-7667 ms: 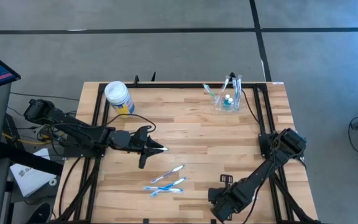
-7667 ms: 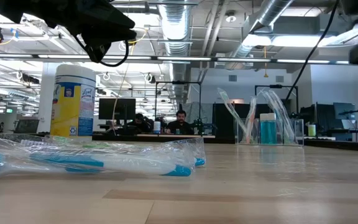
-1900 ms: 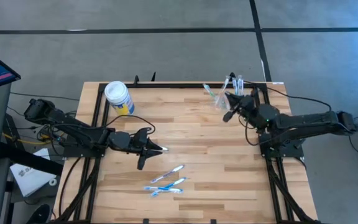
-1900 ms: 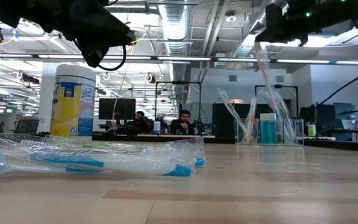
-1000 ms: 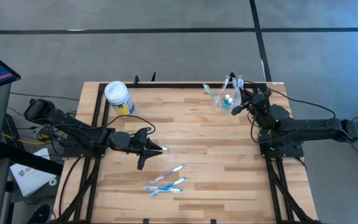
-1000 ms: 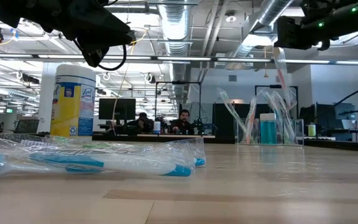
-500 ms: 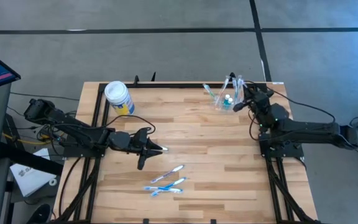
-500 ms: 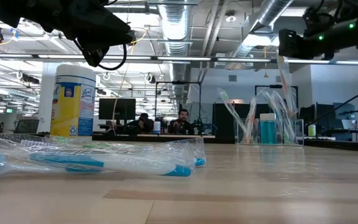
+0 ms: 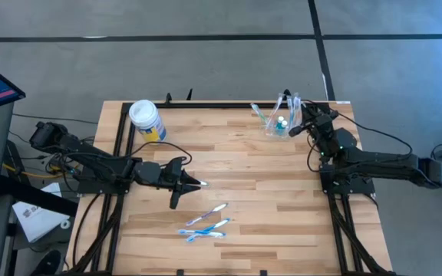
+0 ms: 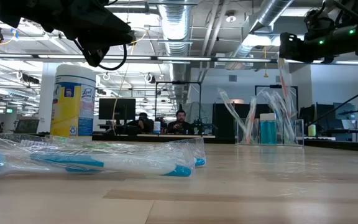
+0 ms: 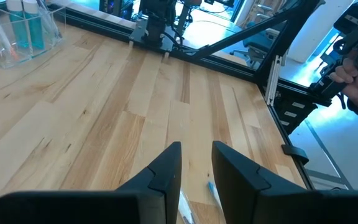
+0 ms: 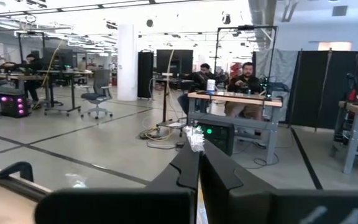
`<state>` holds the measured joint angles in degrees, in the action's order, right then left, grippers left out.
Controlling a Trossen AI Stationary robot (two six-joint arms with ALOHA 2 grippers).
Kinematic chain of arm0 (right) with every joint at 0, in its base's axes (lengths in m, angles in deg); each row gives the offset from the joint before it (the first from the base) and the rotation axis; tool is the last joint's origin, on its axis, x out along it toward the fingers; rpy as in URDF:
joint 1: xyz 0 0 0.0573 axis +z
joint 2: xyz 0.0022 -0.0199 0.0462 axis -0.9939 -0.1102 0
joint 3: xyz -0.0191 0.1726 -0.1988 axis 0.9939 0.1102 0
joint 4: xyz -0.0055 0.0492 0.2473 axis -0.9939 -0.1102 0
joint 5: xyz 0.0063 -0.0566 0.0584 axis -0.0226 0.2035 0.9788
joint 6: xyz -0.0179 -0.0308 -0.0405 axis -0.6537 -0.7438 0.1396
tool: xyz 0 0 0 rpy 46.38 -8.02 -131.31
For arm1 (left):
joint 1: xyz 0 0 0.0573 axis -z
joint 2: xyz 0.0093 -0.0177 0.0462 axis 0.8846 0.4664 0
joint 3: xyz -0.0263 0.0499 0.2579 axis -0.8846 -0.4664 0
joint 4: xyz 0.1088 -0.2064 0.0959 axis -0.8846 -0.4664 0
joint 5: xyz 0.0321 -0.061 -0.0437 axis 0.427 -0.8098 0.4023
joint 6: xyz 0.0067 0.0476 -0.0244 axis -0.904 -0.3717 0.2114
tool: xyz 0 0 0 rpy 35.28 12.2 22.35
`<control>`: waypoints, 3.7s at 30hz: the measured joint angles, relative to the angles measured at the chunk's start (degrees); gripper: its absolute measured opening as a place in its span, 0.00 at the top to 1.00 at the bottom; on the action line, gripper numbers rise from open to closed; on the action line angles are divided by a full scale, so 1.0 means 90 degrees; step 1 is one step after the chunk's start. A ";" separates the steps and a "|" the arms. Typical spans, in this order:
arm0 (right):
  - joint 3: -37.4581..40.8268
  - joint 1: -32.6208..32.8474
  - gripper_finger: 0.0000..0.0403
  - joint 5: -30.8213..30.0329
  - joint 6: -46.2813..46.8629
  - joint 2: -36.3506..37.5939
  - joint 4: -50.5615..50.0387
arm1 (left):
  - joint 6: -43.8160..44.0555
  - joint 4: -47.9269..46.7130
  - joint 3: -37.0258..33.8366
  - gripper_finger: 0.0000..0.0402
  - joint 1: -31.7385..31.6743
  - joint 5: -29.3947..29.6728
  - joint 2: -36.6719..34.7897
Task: Pick & Place toothbrushing station
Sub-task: Put the orange toothbrush into the right transparent organizer, then put the green toothbrush into the left transparent organizer
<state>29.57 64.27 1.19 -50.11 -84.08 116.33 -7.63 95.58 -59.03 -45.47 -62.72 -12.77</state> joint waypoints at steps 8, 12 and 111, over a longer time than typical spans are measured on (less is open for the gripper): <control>0.0000 -0.0203 1.00 0.0089 0.0207 0.0000 -0.0216 | 0.0000 -0.0002 0.0000 0.79 0.0000 -0.0024 0.0000; 0.0002 -0.0421 1.00 0.0091 0.0610 -0.0002 -0.0630 | 0.0000 -0.0002 0.0000 0.79 0.0000 -0.0022 0.0000; -0.0770 0.2129 0.67 0.0275 0.1149 -0.0913 -0.1106 | -0.0870 -0.0839 0.0002 0.79 0.0000 -0.0019 -0.0002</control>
<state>22.64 83.42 3.67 -39.77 -92.30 106.38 -15.45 88.03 -59.01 -45.47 -62.89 -12.79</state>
